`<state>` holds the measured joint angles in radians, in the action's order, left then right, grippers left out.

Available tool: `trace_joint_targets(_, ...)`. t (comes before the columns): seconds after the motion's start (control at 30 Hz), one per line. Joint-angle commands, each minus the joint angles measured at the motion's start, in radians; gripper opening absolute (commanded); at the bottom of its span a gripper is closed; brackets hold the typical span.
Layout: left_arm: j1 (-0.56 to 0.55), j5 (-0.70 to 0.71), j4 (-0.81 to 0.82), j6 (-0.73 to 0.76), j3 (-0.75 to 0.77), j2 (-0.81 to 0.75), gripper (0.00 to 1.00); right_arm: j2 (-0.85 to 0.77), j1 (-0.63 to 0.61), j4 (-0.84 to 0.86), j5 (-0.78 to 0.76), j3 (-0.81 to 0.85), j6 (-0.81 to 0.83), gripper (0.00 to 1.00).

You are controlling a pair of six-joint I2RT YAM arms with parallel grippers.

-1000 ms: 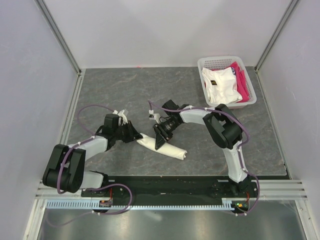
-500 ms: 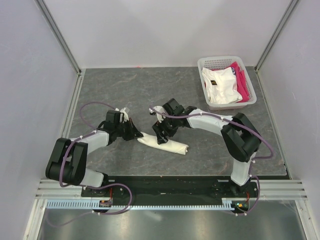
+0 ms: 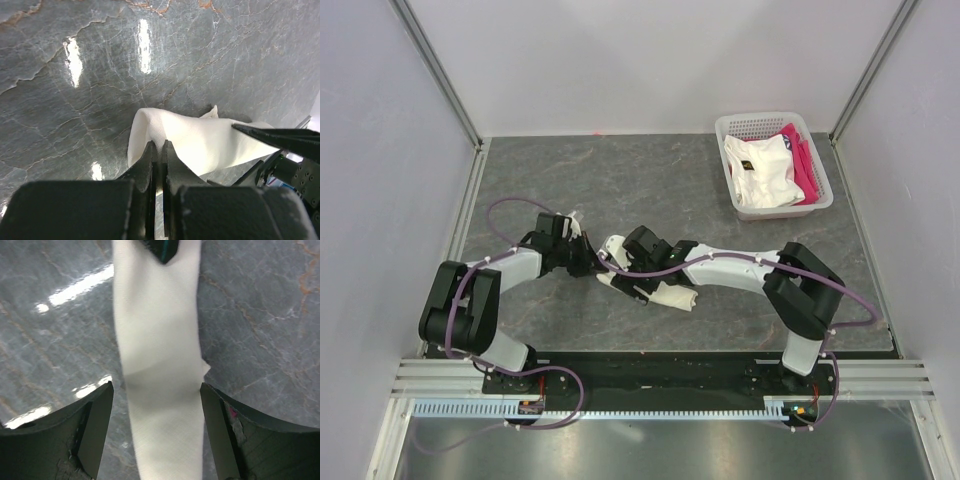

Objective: Fold the napkin, place the utensils inside, and roll it up
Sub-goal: Roll the napkin with the utensil

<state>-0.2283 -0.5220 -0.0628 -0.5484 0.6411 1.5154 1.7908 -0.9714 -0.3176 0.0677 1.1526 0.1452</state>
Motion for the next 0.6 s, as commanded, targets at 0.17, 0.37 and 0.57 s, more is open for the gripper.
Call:
trace_joint_targets(0.17,0.006,-0.036,-0.029,0.044,0.042,0.02,0.02,0.068,0.0,0.014,-0.071,0.022,0.068,0.79)
trace_joint_targets(0.37,0.006,-0.042,-0.032,0.051,0.046,0.022,0.02,0.093,0.002,0.0,-0.042,0.03,0.067,0.74)
trace_joint_targets(0.57,0.006,-0.013,-0.022,0.056,0.048,-0.029,0.5,0.15,0.025,-0.092,0.111,0.07,0.036,0.45)
